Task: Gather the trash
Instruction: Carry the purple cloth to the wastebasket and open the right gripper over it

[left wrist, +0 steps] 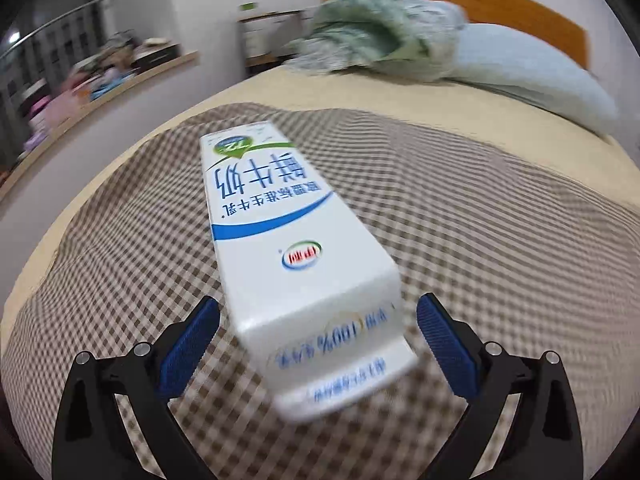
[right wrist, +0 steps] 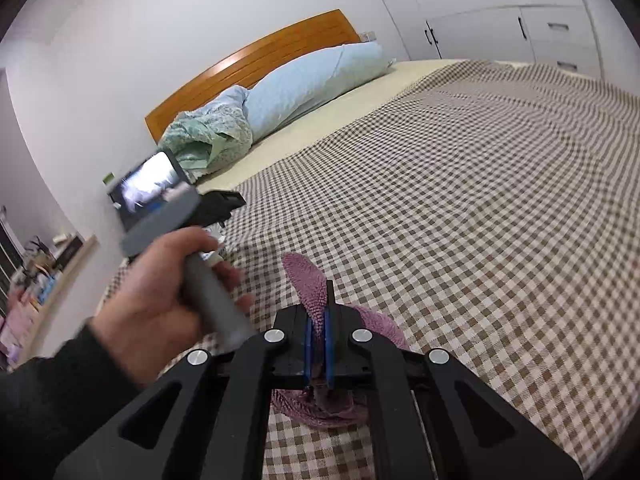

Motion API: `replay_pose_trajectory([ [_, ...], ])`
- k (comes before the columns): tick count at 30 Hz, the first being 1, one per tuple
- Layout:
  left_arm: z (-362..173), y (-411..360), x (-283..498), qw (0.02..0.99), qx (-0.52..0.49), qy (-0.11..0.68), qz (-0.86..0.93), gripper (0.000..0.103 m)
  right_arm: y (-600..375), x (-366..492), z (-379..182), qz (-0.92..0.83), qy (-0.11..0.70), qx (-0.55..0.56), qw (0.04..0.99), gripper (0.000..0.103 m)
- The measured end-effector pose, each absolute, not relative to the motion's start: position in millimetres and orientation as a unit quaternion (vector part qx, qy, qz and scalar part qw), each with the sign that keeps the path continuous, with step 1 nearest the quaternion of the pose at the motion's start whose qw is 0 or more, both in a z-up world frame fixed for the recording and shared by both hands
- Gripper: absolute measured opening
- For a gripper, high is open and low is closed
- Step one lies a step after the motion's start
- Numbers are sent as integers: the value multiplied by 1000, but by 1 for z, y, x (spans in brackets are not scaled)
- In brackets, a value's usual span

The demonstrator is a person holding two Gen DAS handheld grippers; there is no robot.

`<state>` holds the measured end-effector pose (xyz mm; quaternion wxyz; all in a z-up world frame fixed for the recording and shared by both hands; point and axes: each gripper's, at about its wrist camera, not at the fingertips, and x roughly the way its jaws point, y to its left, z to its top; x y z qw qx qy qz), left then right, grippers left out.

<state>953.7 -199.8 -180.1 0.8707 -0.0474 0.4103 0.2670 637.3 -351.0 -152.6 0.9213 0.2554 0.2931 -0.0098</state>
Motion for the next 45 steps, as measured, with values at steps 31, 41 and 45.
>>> replay_pose_trajectory([
  [31,-30,-74,538,932,-50,333,-134,74,-472,406,-89,-103,326,186,921,5],
  [41,-52,-165,471,880,-68,386,-269,74,-549,260,-248,-211,506,182,816,5],
  [45,-69,-199,460,869,-34,409,-276,74,-561,276,-295,-195,515,196,811,5],
])
